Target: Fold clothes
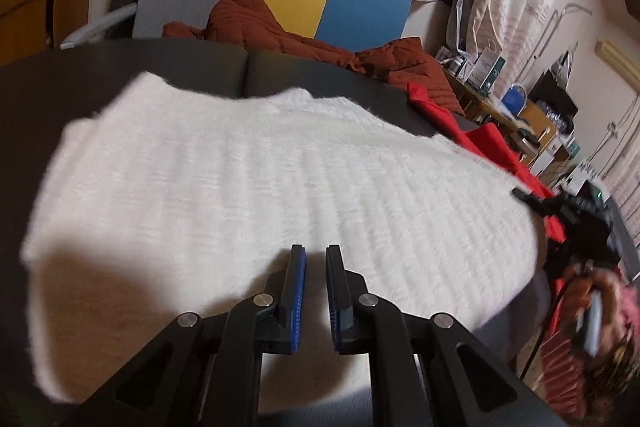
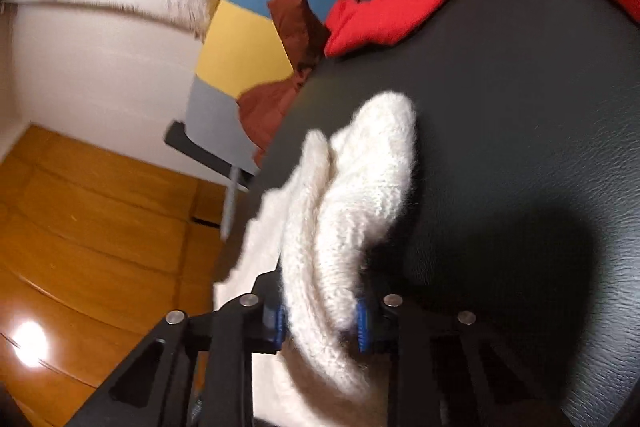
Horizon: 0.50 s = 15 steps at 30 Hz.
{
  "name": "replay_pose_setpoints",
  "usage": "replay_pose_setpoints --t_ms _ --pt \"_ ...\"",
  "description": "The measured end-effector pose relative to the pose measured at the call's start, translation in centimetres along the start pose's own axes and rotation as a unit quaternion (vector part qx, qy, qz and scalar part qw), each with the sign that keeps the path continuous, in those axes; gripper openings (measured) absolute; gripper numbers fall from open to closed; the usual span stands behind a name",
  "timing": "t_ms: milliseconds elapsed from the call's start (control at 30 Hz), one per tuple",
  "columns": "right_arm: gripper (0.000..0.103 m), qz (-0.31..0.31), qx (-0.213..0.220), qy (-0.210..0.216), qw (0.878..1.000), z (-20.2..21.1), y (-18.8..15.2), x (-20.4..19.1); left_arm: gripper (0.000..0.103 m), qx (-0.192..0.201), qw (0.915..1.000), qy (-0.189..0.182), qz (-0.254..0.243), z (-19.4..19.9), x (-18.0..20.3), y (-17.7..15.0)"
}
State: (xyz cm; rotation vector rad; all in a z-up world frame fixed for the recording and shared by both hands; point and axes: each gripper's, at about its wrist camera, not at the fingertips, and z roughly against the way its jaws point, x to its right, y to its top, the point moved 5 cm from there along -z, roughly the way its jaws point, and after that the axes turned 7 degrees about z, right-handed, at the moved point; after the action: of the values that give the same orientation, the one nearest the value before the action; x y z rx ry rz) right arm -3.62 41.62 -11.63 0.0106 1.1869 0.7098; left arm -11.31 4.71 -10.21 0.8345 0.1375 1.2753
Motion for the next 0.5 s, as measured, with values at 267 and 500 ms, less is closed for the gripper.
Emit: replay_pose_setpoints --t_ms 267,500 --pt "0.024 -0.097 0.057 0.038 0.993 4.9 2.8 0.3 0.013 -0.002 0.9979 0.061 -0.02 1.5 -3.8 -1.6" --pt "0.023 -0.009 0.035 0.083 0.996 3.3 3.0 -10.1 0.013 0.001 0.9996 0.025 -0.013 0.8 -4.2 -2.6"
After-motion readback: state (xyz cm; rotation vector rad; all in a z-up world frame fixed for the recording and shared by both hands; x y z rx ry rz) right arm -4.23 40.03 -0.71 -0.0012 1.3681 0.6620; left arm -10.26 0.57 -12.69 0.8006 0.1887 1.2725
